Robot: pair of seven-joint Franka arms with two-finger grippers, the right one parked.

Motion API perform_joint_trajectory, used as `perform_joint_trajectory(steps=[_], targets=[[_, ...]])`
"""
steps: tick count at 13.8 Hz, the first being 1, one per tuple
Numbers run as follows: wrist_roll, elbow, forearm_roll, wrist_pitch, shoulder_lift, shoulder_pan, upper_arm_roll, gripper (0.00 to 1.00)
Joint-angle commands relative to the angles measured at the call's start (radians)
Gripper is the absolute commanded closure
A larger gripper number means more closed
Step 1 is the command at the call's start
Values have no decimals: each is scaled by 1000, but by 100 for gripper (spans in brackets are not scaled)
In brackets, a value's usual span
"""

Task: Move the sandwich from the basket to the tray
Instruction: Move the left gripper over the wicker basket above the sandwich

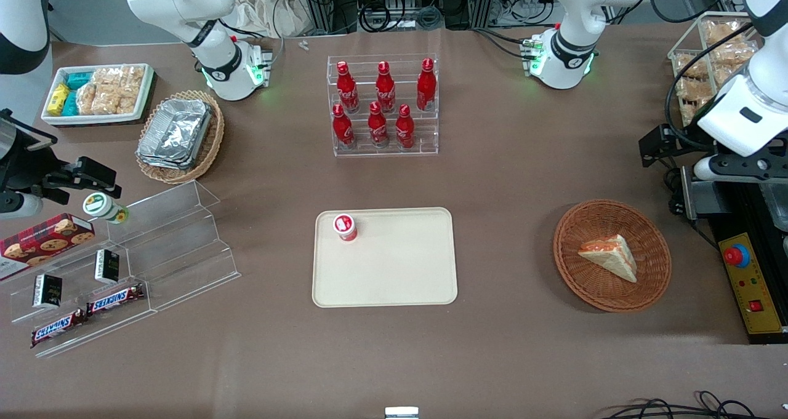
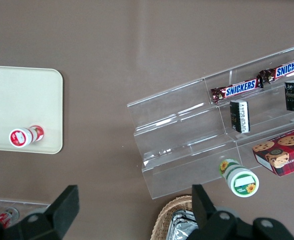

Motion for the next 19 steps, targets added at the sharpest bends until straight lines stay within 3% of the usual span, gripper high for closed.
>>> perform_joint_trajectory(steps=[1,9,16,19], targets=[[-14,28,-16,-52,2,4,3,0],[-49,5,-18,-52,12,14,14,0],[-610,-32,-18,69,149,12,92,0],[-823,-48,-94,155,235,40,96,0]])
